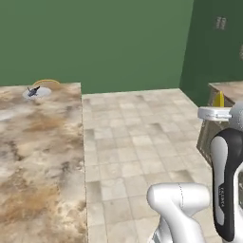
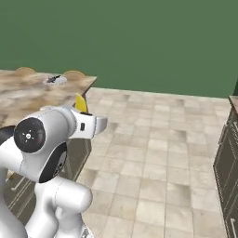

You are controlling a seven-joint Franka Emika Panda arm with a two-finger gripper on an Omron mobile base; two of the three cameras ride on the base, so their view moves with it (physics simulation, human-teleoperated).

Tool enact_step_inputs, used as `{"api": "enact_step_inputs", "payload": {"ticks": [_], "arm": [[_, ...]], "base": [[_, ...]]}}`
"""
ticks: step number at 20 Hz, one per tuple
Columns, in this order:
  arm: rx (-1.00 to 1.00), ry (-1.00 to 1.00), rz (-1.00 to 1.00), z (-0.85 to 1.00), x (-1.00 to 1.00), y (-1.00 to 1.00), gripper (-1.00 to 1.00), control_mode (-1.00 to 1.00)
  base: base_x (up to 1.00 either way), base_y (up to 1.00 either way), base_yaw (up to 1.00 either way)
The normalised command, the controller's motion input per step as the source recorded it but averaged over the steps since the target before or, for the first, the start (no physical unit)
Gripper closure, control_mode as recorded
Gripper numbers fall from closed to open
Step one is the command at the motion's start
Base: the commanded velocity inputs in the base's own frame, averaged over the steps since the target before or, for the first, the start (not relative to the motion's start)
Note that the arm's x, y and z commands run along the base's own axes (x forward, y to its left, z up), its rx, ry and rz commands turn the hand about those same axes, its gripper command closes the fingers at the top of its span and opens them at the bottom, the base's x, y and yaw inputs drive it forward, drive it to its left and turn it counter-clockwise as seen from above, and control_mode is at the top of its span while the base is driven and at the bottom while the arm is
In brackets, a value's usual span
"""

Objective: Take the lemon wedge from the fridge and place it on the plate with fish on the dining counter.

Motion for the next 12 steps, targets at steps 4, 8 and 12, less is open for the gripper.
{"api": "enact_step_inputs", "payload": {"ticks": [4, 8, 12], "arm": [[0.0, 0.0, 0.0, 0.0, 0.0, 0.0, 1.0, 1.0], [0.0, 0.0, 0.0, 0.0, 0.0, 0.0, 1.0, 1.0], [0.0, 0.0, 0.0, 0.0, 0.0, 0.0, 1.0, 1.0]], "base": [[1.0, -0.14, 0.46], [1.0, -0.38, 0.38], [1.0, -0.51, 0.35]]}}
